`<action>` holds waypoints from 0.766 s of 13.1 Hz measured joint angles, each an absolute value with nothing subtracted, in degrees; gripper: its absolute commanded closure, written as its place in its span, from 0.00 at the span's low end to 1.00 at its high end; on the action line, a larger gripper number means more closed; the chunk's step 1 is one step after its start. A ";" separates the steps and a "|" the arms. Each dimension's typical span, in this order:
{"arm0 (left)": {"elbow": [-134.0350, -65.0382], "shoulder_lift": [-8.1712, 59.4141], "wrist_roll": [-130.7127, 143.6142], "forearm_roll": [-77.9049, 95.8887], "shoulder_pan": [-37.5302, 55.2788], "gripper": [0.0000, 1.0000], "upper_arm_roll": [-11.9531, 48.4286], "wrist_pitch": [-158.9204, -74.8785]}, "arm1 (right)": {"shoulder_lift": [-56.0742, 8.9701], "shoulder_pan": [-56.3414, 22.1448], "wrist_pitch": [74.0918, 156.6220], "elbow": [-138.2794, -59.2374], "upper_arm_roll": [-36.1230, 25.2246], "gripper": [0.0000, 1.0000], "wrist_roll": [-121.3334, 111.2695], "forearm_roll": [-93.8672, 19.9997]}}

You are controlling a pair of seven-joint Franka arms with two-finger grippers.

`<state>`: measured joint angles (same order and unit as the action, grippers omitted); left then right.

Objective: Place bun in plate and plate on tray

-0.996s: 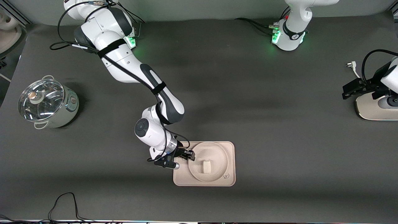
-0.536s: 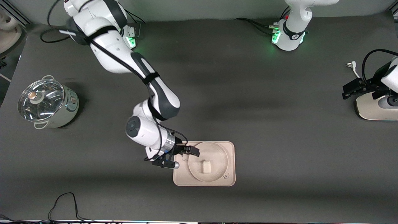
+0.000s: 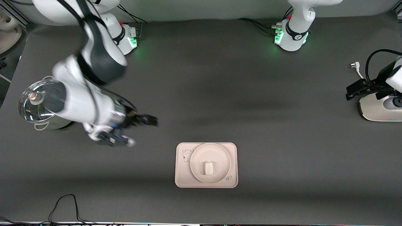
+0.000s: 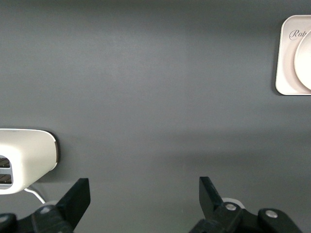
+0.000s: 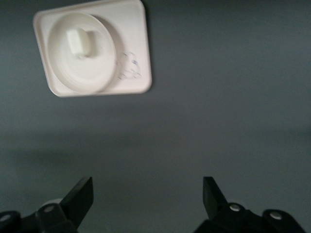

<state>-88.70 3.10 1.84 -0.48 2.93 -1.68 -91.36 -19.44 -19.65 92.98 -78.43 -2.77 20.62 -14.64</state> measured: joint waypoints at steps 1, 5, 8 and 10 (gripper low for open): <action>-88.70 3.10 1.84 -0.48 2.93 0.00 -1.68 -91.36 | -16.01 -17.76 89.34 -79.35 -2.76 0.00 18.72 -12.93; -88.68 3.10 1.84 -0.49 2.95 0.00 -1.64 -91.44 | -7.72 -7.70 82.44 -81.66 -2.77 0.00 5.31 -8.00; -88.68 3.10 1.84 -0.49 2.95 0.00 -1.63 -91.44 | -6.96 -2.49 82.05 -81.88 -3.05 0.00 -1.26 -4.47; -88.68 3.10 1.84 -0.49 2.95 0.00 -1.63 -91.44 | -6.96 -2.57 82.26 -82.00 -3.08 0.00 -1.45 -2.54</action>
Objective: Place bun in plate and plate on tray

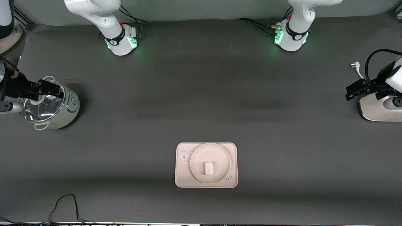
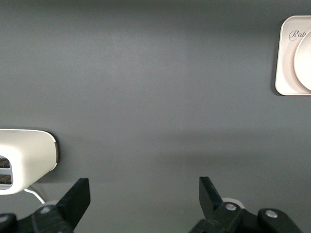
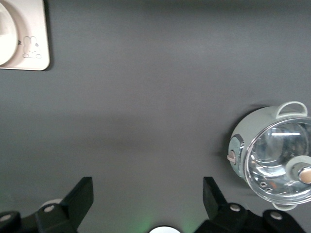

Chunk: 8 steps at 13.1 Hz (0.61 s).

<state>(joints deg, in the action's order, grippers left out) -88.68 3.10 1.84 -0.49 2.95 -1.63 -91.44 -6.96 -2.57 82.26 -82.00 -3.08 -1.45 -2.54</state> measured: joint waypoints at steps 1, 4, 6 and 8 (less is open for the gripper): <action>-88.68 3.10 1.84 -0.49 2.95 0.00 -1.63 -91.47 | -6.96 -2.59 82.59 -82.10 -3.20 0.00 -1.45 -2.17; -88.68 3.10 1.84 -0.49 2.95 0.00 -1.61 -91.50 | -6.96 -2.57 83.93 -82.80 -4.17 0.00 -1.45 -2.00; -88.67 3.10 1.84 -0.49 2.96 0.00 -1.42 -91.52 | -6.96 -2.58 84.95 -83.26 -4.29 0.00 -1.45 -2.00; -88.67 3.10 1.84 -0.49 2.96 0.00 -1.34 -91.58 | -6.96 -2.58 85.48 -83.71 -4.29 0.00 -1.45 -2.00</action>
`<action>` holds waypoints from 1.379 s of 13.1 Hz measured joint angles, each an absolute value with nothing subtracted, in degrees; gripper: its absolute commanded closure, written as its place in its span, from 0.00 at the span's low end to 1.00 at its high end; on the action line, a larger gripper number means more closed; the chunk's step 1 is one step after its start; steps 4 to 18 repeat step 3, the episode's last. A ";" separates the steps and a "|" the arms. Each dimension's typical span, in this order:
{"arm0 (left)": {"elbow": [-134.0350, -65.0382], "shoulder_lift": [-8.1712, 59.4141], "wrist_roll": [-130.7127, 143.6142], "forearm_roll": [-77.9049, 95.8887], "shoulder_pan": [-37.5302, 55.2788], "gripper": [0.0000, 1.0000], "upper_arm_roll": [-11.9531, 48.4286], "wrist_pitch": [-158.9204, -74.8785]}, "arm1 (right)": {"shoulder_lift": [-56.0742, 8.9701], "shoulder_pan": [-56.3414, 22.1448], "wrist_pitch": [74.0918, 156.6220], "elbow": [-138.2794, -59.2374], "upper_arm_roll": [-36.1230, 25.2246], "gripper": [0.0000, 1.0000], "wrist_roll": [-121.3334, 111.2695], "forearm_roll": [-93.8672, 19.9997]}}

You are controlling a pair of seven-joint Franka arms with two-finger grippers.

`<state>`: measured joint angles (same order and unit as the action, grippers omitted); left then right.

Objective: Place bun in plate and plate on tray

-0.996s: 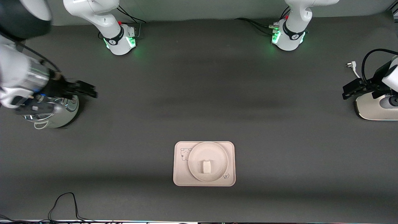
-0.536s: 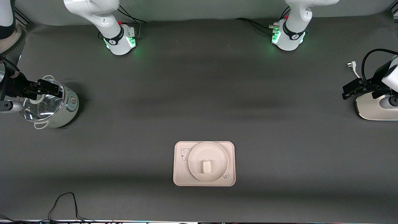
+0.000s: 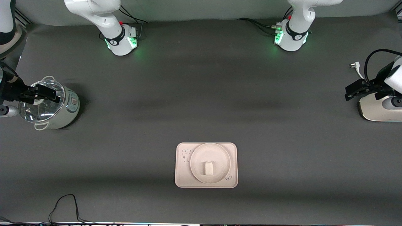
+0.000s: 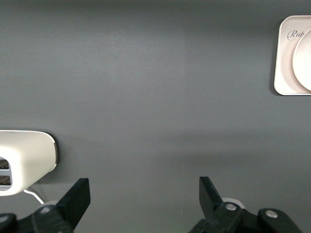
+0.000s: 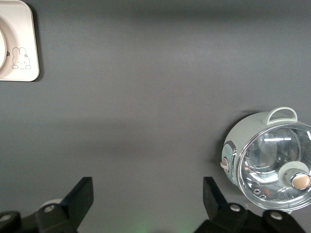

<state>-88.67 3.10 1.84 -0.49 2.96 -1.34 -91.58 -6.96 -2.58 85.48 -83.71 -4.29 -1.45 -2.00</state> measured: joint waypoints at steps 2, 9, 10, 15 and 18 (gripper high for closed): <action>-88.67 3.09 1.84 -0.49 2.95 0.00 -1.32 -91.60 | -6.96 -2.58 85.51 -83.92 -4.29 0.00 -1.45 -2.00; -88.67 3.09 1.84 -0.49 2.96 0.00 -1.31 -91.60 | -6.96 -2.58 85.51 -83.94 -4.29 0.00 -1.45 -2.00; -88.67 3.09 1.84 -0.49 2.96 0.00 -1.31 -91.60 | -6.96 -2.58 85.51 -83.94 -4.29 0.00 -1.45 -2.00; -88.67 3.09 1.84 -0.49 2.96 0.00 -1.31 -91.60 | -6.96 -2.58 85.51 -83.94 -4.29 0.00 -1.45 -2.00; -88.67 3.09 1.84 -0.49 2.96 0.00 -1.31 -91.60 | -6.96 -2.58 85.51 -83.94 -4.29 0.00 -1.45 -2.00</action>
